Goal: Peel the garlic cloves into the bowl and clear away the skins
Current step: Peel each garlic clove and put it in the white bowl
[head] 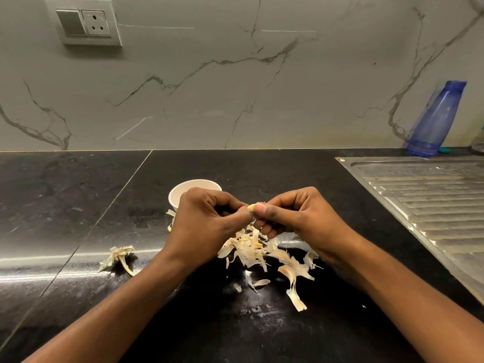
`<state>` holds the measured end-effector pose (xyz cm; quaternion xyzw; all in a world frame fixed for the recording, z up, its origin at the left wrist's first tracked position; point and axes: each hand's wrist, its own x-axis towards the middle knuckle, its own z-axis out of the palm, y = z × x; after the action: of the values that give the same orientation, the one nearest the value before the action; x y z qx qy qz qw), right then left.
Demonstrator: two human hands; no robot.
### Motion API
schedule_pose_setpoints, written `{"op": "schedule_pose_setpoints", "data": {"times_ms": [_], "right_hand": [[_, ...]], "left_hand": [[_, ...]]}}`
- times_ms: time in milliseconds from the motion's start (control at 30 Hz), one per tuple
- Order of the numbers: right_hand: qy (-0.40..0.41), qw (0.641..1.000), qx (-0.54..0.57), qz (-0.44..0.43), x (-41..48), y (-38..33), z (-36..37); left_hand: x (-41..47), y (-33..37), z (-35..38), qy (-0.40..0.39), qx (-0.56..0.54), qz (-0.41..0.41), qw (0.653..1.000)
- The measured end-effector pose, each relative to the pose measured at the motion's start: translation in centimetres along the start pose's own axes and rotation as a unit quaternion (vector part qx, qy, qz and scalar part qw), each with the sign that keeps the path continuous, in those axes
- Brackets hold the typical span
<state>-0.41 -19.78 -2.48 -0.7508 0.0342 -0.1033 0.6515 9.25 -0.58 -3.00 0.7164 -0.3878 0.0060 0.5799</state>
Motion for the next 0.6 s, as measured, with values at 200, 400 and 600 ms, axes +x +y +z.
{"op": "schedule_pose_setpoints", "data": {"times_ms": [200,400,600], "right_hand": [[-0.001,1.0,0.026,0.003,0.0,-0.15,-0.16],[0.017,1.0,-0.003,-0.009,0.09,-0.14,-0.41],[-0.002,0.999,-0.029,-0.023,0.06,0.13,-0.2]], "left_hand": [[0.31,0.09,-0.29,0.003,-0.015,-0.015,1.0],[0.14,0.33,-0.09,-0.012,-0.021,-0.019,1.0],[-0.02,0.6,-0.18,-0.009,-0.033,-0.05,0.998]]}}
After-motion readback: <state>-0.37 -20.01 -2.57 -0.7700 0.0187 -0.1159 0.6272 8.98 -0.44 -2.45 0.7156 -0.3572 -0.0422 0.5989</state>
